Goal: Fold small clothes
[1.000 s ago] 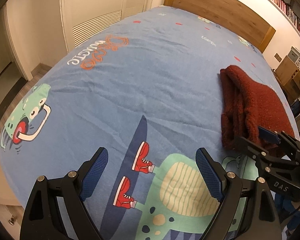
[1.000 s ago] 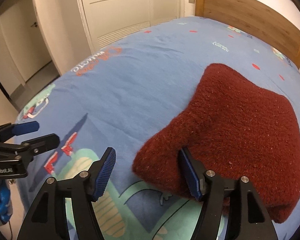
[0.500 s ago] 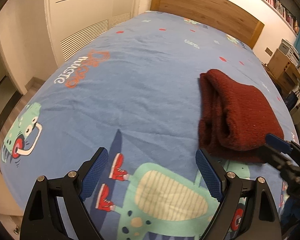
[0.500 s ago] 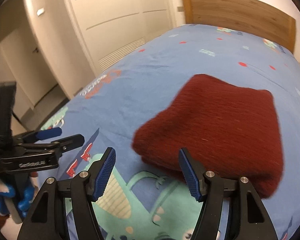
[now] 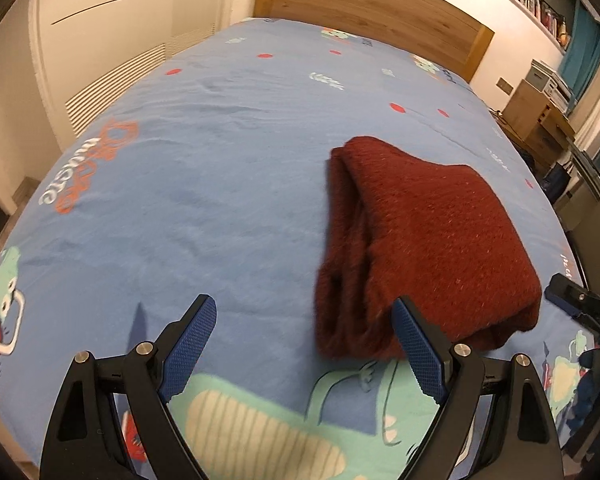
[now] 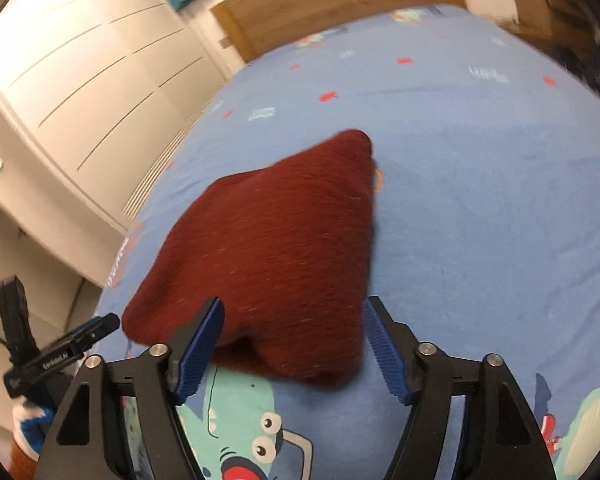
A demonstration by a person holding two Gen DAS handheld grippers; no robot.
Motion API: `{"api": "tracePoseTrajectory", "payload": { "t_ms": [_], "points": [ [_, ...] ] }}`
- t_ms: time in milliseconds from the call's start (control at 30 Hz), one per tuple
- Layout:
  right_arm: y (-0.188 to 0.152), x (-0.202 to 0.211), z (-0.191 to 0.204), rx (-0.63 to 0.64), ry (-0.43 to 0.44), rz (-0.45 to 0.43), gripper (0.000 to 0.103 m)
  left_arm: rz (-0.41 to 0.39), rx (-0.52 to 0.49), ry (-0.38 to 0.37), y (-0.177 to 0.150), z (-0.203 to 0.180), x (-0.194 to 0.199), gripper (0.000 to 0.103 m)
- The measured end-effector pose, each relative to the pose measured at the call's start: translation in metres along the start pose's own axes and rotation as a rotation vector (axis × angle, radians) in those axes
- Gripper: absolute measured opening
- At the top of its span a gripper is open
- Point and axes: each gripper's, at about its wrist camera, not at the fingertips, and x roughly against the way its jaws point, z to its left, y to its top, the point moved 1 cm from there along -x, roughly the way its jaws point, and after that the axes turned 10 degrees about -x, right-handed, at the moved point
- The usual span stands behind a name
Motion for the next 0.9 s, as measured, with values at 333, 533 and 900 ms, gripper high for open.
{"api": "tracePoseTrajectory", "payload": {
  "t_ms": [333, 533, 900],
  "points": [
    [0.024, -0.045, -0.033, -0.161, 0.087, 0.073, 0.081, 0.023, -0.021, -0.082, 0.039, -0.010, -0.044, 0.086],
    [0.032, -0.081, -0.042, -0.205, 0.131, 0.136, 0.083, 0.061, -0.005, -0.135, 0.051, -0.006, -0.075, 0.086],
    [0.007, -0.103, -0.028, -0.063, 0.133, 0.241, 0.080, 0.119, 0.003, -0.255, 0.038, 0.011, -0.107, 0.092]
  ]
}}
